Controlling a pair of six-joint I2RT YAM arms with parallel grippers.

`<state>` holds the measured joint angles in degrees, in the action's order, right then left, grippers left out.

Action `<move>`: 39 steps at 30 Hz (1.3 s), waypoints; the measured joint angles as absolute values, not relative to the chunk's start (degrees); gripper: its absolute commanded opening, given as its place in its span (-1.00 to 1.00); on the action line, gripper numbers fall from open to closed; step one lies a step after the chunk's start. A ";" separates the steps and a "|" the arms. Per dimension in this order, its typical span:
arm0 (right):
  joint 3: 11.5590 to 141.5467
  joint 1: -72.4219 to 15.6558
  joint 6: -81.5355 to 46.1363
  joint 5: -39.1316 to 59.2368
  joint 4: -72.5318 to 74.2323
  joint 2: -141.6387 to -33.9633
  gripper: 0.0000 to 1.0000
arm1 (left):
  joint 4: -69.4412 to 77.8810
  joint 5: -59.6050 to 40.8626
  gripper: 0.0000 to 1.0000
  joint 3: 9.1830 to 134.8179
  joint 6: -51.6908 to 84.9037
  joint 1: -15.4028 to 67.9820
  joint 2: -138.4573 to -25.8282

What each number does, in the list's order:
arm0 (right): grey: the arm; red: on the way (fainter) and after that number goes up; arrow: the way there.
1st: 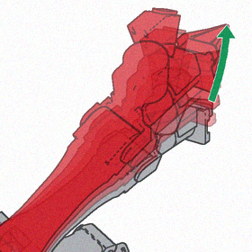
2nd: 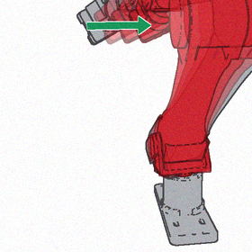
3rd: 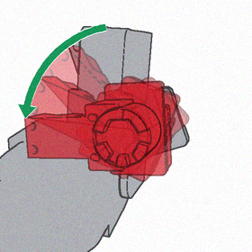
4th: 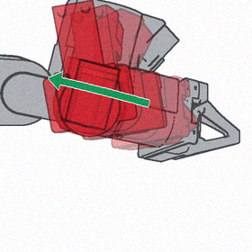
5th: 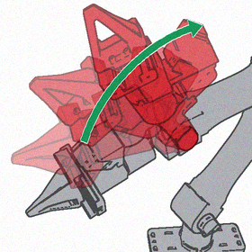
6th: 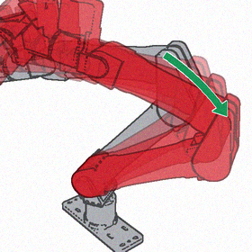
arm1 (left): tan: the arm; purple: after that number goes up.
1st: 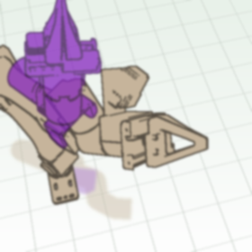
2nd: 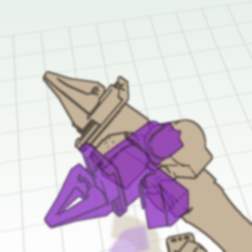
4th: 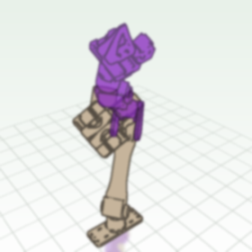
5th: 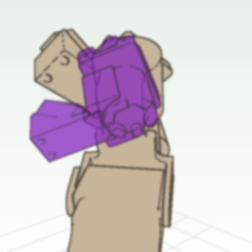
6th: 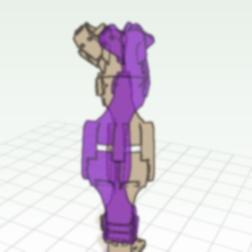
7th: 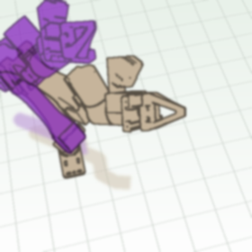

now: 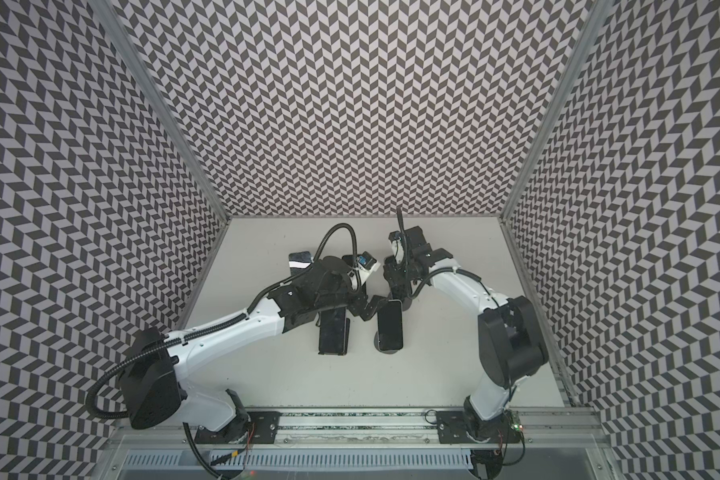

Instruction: Remove the phone from the phone stand

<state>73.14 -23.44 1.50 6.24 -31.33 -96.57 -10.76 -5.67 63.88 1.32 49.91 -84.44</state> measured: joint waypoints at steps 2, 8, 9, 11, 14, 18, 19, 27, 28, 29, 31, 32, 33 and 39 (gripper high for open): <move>73.14 -23.44 1.50 6.24 -31.35 -96.57 0.32 | -10.76 -5.67 0.97 63.88 1.32 49.91 -84.44; 73.14 -23.44 1.50 6.26 -31.35 -96.57 0.25 | -10.76 -5.67 0.97 63.88 1.17 49.91 -84.44; 73.14 -23.44 1.50 6.26 -31.35 -96.60 0.25 | -10.76 -5.69 0.97 63.88 1.13 49.91 -84.44; 73.14 -23.44 1.50 6.26 -31.35 -96.60 0.23 | -10.76 -5.67 0.97 63.88 1.10 49.91 -84.44; 73.14 -23.44 1.50 6.26 -31.35 -96.57 0.21 | -10.76 -5.67 0.97 63.88 1.10 49.91 -84.44; 73.14 -23.44 1.50 6.26 -31.35 -96.57 0.18 | -10.76 -5.67 0.97 63.94 1.10 49.91 -84.44; 73.14 -23.44 1.48 6.26 -31.35 -96.57 0.17 | -10.79 -5.67 0.97 64.01 1.13 49.91 -84.44; 73.23 -23.44 1.43 6.28 -31.48 -96.57 0.12 | -10.61 -5.69 0.96 64.86 1.30 49.91 -84.42; 73.23 -23.44 1.37 6.28 -31.48 -96.57 0.12 | -10.57 -5.69 0.96 64.86 1.34 49.91 -84.42; 73.23 -23.44 1.30 6.28 -31.48 -96.57 0.11 | -10.55 -5.67 0.96 64.86 1.41 49.91 -84.42; 73.23 -23.44 1.26 6.35 -31.48 -96.57 0.10 | -10.57 -5.67 0.96 64.86 1.63 49.91 -84.42; 73.23 -23.44 1.26 6.39 -31.48 -96.57 0.09 | -10.55 -5.67 0.96 64.86 1.76 49.91 -84.42; 73.23 -23.44 1.26 6.44 -31.51 -96.57 0.09 | -10.48 -5.67 0.96 64.86 1.85 49.91 -84.42; 73.23 -23.44 1.21 6.57 -31.81 -96.42 0.08 | -10.44 -5.61 0.96 64.90 2.17 49.91 -84.42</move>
